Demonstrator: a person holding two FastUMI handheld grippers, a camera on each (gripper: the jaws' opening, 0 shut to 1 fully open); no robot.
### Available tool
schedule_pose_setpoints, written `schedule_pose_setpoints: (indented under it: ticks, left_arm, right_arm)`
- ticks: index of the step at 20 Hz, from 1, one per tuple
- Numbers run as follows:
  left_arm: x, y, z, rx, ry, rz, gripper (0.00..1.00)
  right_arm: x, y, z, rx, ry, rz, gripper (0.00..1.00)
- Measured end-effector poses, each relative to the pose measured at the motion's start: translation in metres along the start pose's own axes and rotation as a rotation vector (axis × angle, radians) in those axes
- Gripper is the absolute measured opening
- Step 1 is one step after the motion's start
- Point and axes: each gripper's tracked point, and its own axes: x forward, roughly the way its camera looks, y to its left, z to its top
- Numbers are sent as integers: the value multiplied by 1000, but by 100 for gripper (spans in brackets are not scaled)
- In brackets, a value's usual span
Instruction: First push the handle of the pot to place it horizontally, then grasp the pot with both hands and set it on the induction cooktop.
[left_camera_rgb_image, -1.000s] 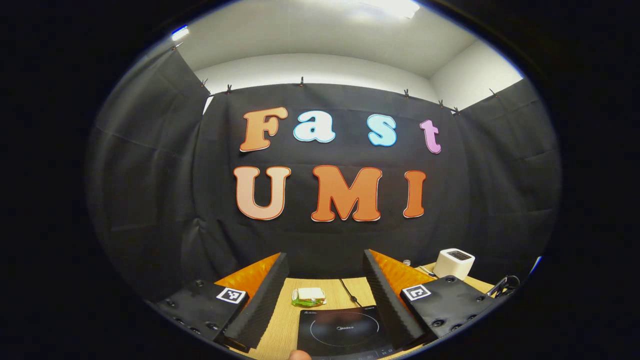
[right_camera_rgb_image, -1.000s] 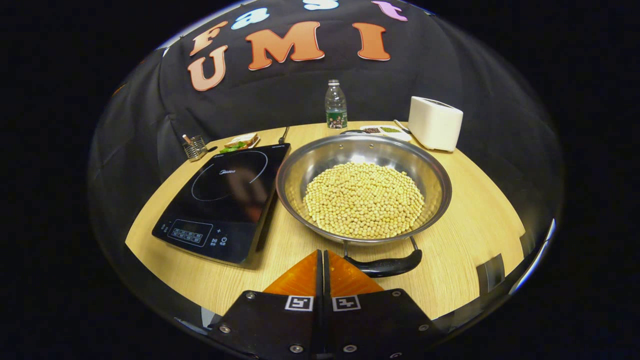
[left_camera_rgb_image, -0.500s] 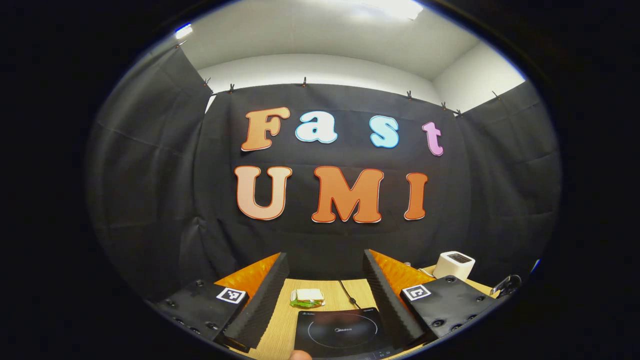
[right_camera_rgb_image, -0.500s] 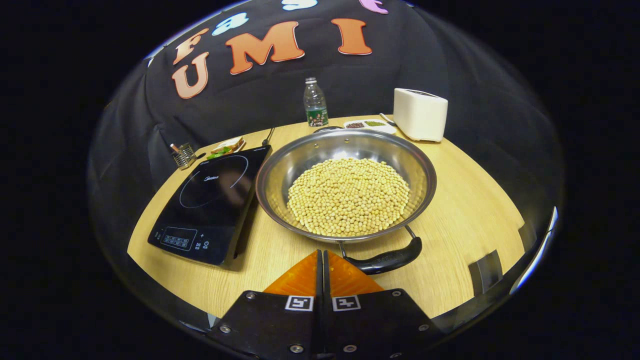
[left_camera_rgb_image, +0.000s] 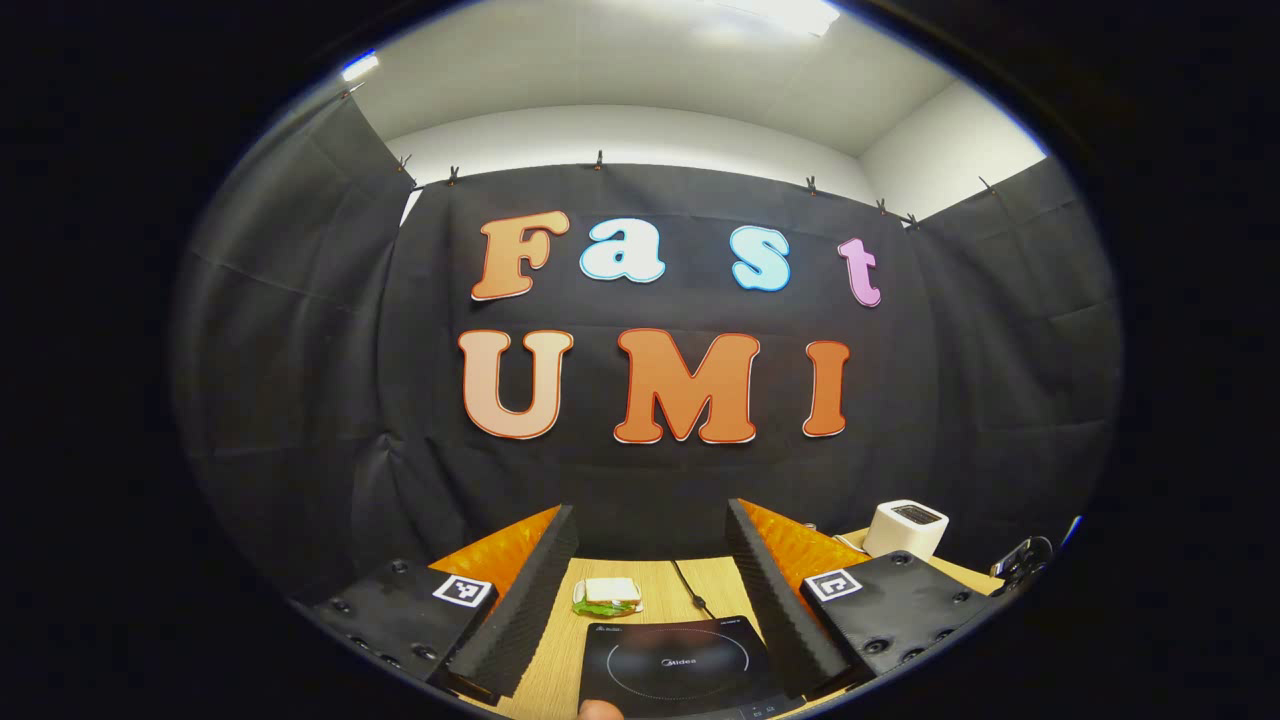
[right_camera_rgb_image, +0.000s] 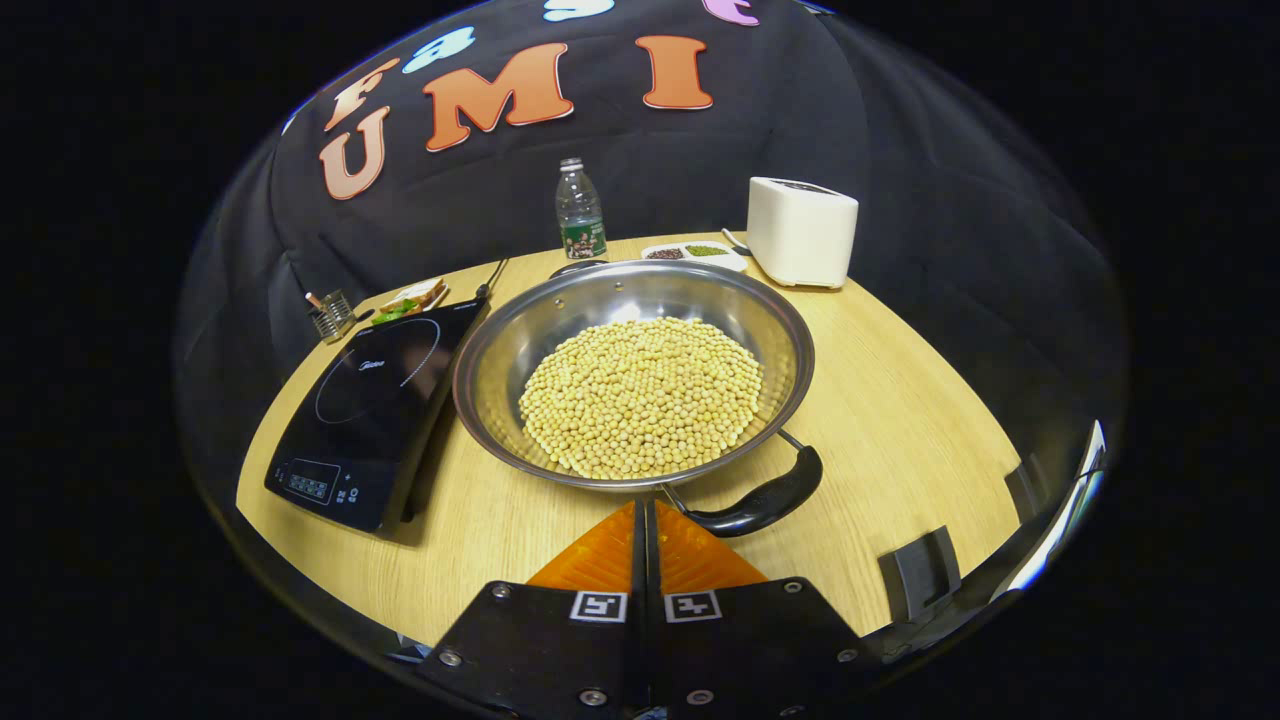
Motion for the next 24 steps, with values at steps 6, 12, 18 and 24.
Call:
schedule_pose_setpoints:
  ticks: [6,12,18,24]
  left_arm:
    - [16,-10,-11,-2,24,-7,100]
    - [36,-22,-24,8,46,-12,93]
    - [52,-30,-37,29,60,-11,100]
    - [66,-41,-55,31,91,-29,100]
  right_arm:
    - [11,-32,9,12,12,-44,0]
    - [29,-63,28,29,20,-97,0]
    - [53,-95,45,36,33,-159,0]
    - [70,-123,55,109,40,-199,0]
